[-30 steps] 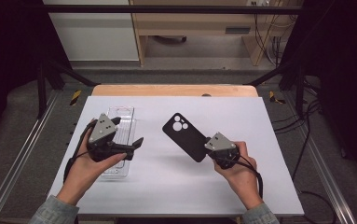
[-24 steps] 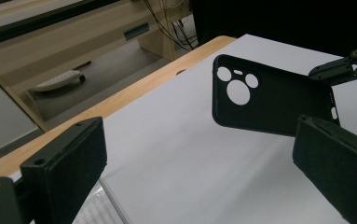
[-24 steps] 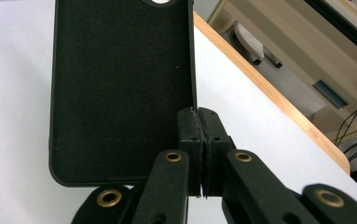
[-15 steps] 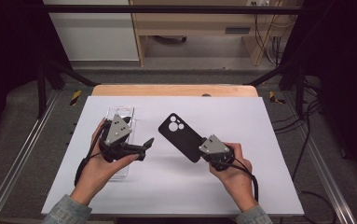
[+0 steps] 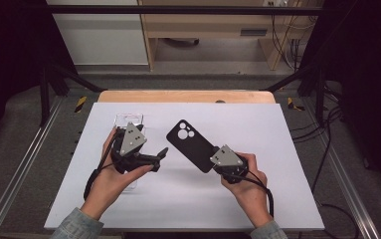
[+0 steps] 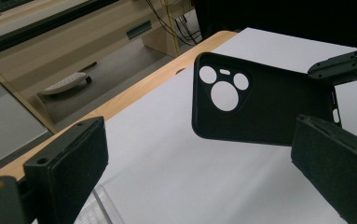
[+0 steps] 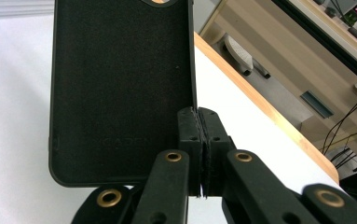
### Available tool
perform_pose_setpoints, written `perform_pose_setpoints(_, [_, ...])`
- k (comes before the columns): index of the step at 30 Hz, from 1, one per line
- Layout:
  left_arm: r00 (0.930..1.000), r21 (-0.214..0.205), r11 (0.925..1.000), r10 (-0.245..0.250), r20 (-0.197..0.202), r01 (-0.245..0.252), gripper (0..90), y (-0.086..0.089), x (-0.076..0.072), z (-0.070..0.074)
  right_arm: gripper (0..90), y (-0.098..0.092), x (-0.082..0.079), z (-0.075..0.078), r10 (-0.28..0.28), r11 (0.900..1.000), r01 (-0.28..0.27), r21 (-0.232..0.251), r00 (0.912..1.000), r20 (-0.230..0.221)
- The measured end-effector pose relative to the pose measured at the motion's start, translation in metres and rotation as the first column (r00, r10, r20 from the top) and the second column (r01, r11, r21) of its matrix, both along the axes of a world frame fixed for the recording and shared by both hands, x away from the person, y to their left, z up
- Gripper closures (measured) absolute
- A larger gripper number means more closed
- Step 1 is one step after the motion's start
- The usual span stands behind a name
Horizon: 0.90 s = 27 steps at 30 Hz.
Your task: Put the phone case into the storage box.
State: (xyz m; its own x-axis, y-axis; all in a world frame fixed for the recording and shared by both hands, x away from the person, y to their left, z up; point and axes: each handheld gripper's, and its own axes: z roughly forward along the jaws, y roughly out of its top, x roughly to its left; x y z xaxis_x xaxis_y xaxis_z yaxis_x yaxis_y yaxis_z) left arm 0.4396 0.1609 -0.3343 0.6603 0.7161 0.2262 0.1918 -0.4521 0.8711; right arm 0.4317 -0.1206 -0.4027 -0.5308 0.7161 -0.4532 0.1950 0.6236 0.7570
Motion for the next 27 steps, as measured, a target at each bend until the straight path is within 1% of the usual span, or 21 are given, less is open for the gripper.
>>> perform_pose_setpoints(3, [1.0, 0.001, 1.0, 0.003, 0.003, -0.003, 3.5, -0.004, 0.0, 0.0, 89.3, -0.002, -0.001, 0.002, -0.007, 1.0, 0.007, 0.003, 0.9999, 0.009])
perform_pose_setpoints(5, [0.9999, 0.014, 0.9999, 0.002, 0.013, -0.002, 3.5, -0.008, -0.001, 0.002, 89.3, -0.003, -0.002, 0.003, -0.012, 0.9999, 0.012, 0.004, 0.9998, 0.014])
perform_pose_setpoints(9, [0.9998, 0.018, 0.9998, 0.002, 0.018, -0.003, 5.0, -0.012, 0.0, 0.005, 89.3, -0.003, -0.003, 0.004, -0.014, 0.9999, 0.014, -0.001, 0.9996, 0.025])
perform_pose_setpoints(13, [0.9999, 0.031, 0.9995, 0.004, 0.01, -0.004, 7.9, -0.016, 0.002, 0.006, 89.3, -0.002, -0.004, 0.004, -0.014, 0.9998, 0.014, -0.012, 0.9992, 0.037])
perform_pose_setpoints(19, [1.0, 0.031, 0.9995, -0.003, 0.009, 0.002, 8.7, -0.021, 0.002, 0.007, 89.3, 0.001, -0.007, 0.005, -0.014, 0.9997, 0.015, -0.02, 0.9984, 0.054])
perform_pose_setpoints(25, [1.0, 0.033, 0.9994, 0.001, 0.003, -0.001, 8.7, -0.025, 0.004, 0.005, 89.3, 0.003, -0.008, 0.001, -0.009, 0.9993, 0.012, -0.035, 0.9974, 0.072])
perform_pose_setpoints(27, [1.0, 0.029, 0.9996, 0.0, 0.007, 0.0, 8.7, -0.025, 0.004, 0.004, 89.2, 0.002, -0.008, -0.001, -0.011, 0.9995, 0.013, -0.028, 0.9974, 0.071])
